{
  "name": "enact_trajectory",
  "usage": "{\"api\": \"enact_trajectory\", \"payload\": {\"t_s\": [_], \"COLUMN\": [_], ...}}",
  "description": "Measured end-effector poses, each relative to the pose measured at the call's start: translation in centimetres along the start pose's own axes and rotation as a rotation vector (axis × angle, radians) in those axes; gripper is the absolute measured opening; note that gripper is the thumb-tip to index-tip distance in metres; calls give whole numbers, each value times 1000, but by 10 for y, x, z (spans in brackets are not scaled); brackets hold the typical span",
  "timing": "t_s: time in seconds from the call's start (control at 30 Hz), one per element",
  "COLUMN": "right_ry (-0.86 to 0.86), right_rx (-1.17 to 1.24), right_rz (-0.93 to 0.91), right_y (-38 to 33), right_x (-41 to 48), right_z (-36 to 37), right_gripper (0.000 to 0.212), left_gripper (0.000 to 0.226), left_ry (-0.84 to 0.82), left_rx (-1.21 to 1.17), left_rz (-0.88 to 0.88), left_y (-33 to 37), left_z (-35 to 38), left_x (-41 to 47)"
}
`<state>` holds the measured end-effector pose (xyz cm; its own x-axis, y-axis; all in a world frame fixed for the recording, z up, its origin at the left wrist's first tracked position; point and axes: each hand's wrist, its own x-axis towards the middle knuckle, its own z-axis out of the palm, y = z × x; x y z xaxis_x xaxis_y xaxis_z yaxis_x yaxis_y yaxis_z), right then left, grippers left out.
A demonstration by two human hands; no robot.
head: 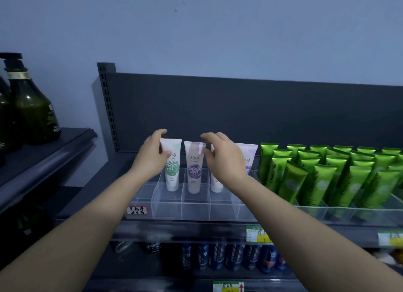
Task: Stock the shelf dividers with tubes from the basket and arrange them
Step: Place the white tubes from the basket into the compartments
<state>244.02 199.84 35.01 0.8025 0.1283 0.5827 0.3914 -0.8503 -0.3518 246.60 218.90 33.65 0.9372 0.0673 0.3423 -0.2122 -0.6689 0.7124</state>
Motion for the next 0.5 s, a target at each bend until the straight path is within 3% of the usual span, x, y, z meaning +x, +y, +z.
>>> {"api": "enact_trajectory", "payload": {"t_s": [0.23, 0.5], "right_ry": [93, 125], "right_rx": [-305, -559], "right_rz": [-94, 35], "right_y": [28, 86], "right_x": [-5, -47], "right_z": [-51, -143], "right_gripper": [37, 46], "left_gripper": [40, 36], "left_ry": [117, 51], "left_rx": [321, 600], "left_rz": [358, 635], "left_y": [62, 166], "left_z": [-2, 50], "left_x": [3, -28]}}
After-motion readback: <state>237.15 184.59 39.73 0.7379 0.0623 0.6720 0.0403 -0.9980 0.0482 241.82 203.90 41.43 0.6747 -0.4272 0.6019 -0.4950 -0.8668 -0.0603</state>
